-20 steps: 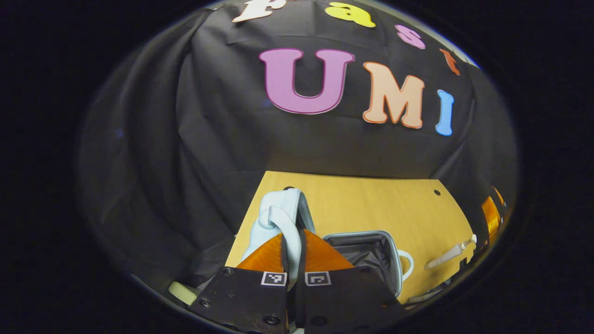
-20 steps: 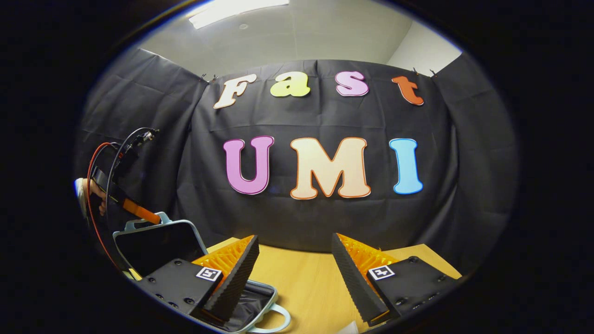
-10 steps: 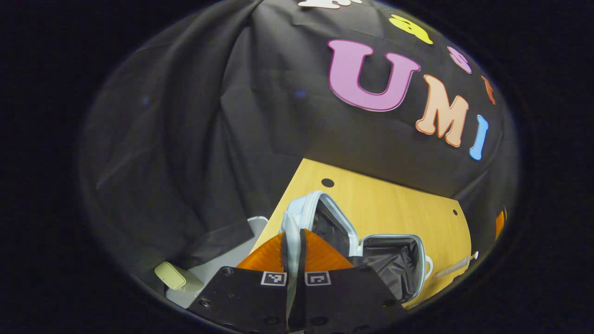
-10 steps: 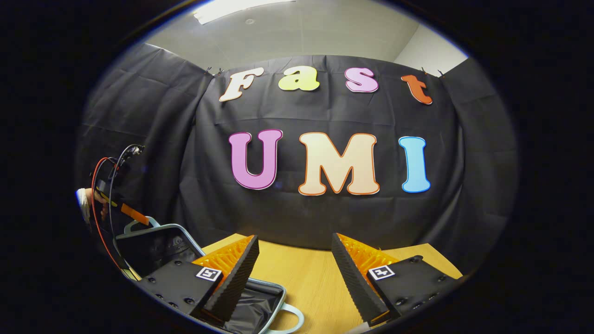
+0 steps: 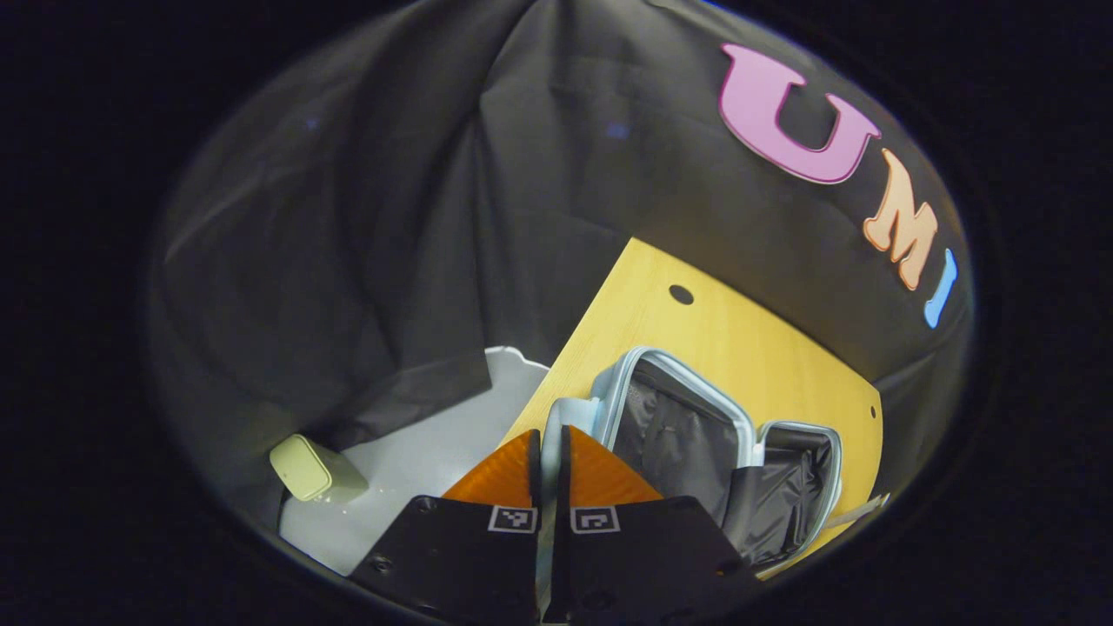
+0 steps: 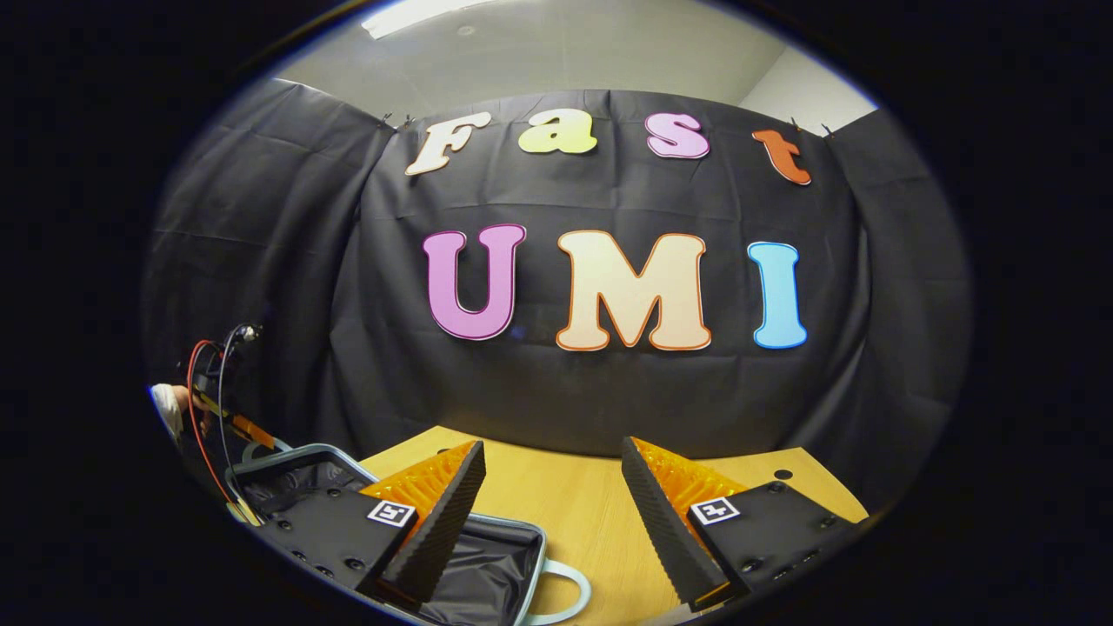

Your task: First open the suitcase, pack the skin care products into it, and then close the suitcase.

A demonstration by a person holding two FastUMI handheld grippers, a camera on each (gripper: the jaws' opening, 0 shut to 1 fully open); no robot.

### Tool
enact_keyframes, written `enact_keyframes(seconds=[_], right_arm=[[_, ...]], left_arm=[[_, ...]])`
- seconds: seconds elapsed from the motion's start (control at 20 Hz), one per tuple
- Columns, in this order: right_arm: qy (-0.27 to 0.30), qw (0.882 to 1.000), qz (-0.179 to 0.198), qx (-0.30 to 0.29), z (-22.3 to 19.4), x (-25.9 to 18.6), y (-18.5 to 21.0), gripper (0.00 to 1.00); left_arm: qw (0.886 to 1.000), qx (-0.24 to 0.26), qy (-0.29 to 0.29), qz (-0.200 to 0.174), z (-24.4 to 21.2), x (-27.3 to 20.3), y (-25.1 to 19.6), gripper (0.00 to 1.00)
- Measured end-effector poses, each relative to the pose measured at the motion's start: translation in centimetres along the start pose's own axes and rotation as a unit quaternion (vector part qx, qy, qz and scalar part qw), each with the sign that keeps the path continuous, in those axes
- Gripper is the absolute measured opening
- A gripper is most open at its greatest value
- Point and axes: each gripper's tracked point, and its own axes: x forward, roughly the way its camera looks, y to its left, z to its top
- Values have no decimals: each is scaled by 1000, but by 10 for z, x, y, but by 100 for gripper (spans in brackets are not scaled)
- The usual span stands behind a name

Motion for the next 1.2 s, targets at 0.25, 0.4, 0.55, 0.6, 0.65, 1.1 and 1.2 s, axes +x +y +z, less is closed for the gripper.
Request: enact_keyframes(seconds=[0.25, 0.4, 0.55, 0.6, 0.65, 1.1, 1.2], right_arm=[[-1, 1000, -13, -12, 0, -3, -6, 100], [2, 1000, -20, -15, 0, -6, -11, 100], [-3, 999, -26, -19, 3, -10, -18, 99], [-4, 999, -27, -19, 5, -11, -20, 99], [-6, 999, -28, -19, 6, -13, -22, 99], [-42, 999, -22, -14, 31, -22, -59, 99], [-54, 998, -19, -12, 39, -24, -71, 99]], left_arm=[[999, -9, 28, 23, -26, 35, 15, 0], [998, 5, 25, 53, -37, 48, 29, 0], [990, 53, -19, 126, -25, 45, 55, 43], [989, 55, -38, 135, -17, 38, 55, 62], [986, 52, -61, 143, -8, 29, 53, 81], [939, 66, -295, 166, 56, -74, -22, 96], [930, 69, -329, 150, 63, -113, -52, 96]])
